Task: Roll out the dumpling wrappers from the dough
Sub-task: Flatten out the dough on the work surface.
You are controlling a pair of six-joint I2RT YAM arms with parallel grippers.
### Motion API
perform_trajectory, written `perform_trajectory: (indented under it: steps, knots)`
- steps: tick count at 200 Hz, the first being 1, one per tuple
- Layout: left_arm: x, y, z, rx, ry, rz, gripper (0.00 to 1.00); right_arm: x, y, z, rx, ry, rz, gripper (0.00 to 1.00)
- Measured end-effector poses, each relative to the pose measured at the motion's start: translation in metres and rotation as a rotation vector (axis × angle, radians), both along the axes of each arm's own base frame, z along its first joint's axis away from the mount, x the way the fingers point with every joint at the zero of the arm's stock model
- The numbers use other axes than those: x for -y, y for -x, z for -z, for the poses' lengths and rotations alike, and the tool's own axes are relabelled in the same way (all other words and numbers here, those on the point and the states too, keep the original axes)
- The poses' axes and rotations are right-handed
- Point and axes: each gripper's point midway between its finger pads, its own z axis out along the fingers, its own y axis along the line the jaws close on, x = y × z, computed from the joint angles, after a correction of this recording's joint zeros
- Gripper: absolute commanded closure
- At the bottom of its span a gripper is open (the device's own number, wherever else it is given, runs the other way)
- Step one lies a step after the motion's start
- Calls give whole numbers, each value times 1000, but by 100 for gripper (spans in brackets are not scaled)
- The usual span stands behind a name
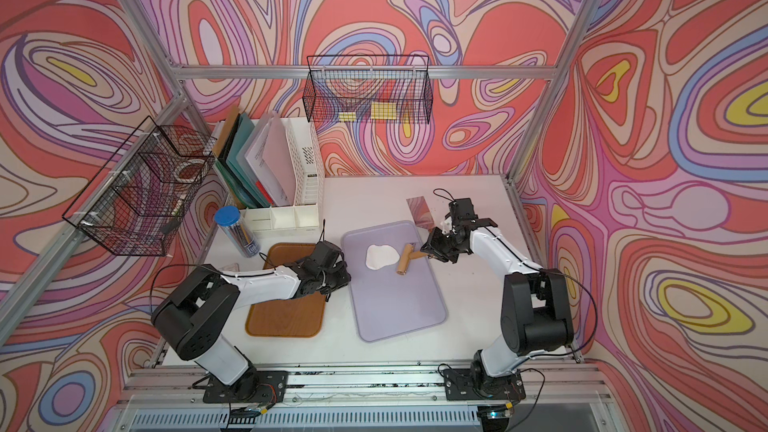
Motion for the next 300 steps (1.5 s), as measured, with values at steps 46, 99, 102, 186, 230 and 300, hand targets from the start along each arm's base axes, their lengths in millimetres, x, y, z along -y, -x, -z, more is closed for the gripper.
perform_trajectory:
  steps: [46,99,102,186,230,300]
  knots:
    - [0,0,0,-2,3,0,100,-19,13,-23,19,81,-54,100]
    - [0,0,0,-2,3,1,100,-99,-2,-73,131,-117,-151,100]
    - [0,0,0,-3,4,1,100,-102,-4,-74,134,-127,-152,100]
    - [0,0,0,-4,4,2,100,-124,-14,-12,29,-170,-116,100]
    - [0,0,0,-3,5,2,100,-117,-11,3,17,-154,-124,100]
    - [0,0,0,-3,4,1,100,-74,6,11,23,-122,-105,100]
